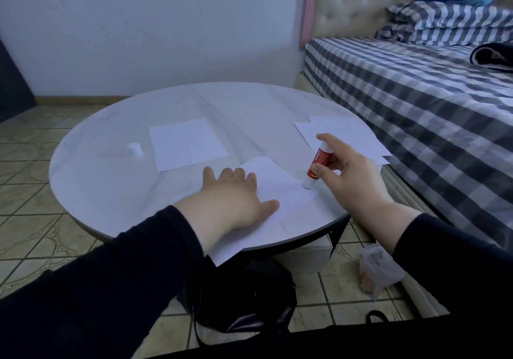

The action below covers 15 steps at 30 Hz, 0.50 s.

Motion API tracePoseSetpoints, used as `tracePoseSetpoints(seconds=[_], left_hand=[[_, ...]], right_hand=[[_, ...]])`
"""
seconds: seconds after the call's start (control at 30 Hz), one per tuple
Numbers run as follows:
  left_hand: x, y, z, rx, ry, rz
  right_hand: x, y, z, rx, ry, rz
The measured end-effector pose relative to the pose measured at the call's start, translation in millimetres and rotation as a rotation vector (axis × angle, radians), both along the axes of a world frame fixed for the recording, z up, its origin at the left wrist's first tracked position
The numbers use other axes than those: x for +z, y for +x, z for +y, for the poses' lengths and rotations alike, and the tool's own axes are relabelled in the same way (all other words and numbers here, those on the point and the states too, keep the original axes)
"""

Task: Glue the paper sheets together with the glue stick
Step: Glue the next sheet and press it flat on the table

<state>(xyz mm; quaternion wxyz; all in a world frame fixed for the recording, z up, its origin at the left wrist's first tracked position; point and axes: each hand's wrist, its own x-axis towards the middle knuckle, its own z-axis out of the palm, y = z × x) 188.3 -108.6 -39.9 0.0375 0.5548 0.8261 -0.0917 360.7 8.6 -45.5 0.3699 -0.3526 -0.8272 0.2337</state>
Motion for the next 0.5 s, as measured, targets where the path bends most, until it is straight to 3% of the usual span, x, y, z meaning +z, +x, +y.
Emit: tracePoseSetpoints(seconds=[0.13, 0.2, 0.37, 0.5], left_hand=[[10, -26, -8, -0.379, -0.047, -0.251], [8, -34, -10, -0.44, -0.118, -0.372], [-2, -27, -11, -0.311, -0.147, -0.277], [-14, -3, -5, -0.161, -0.022, -0.163]], right_hand=[[0, -4, 9, 0.009, -0.031, 0.012], [3, -7, 15, -0.018, -0.032, 0.047], [18, -10, 26, -0.099, -0.101, 0.313], [10, -27, 15, 0.001, -0.125, 0.247]])
